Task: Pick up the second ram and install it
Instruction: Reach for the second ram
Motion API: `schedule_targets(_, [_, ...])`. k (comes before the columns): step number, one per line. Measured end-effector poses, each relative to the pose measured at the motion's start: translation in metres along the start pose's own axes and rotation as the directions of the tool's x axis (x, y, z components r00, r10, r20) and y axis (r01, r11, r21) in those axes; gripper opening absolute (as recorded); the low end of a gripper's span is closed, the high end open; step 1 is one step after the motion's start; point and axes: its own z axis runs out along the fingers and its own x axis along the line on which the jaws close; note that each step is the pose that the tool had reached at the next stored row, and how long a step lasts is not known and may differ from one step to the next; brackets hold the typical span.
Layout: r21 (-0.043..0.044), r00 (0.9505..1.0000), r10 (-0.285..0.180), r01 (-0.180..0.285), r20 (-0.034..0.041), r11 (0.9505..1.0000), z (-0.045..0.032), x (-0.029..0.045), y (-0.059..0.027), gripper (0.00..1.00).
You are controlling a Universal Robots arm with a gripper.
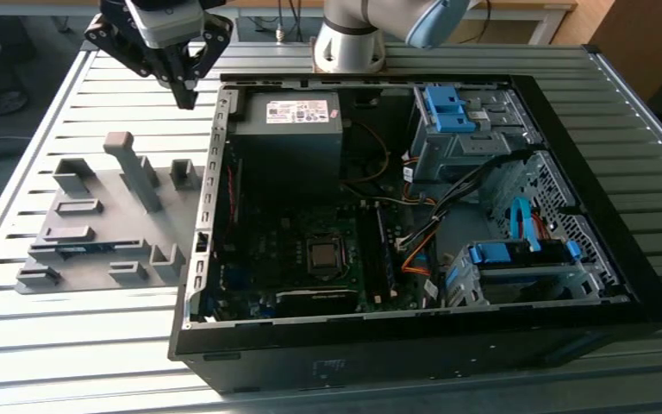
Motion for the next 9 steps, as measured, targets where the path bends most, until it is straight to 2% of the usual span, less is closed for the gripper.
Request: schedule_targets(9, [0.0,1.0,0.0,0.0,0.0,1.0,0.0,0.0018,-0.0001,0.11])
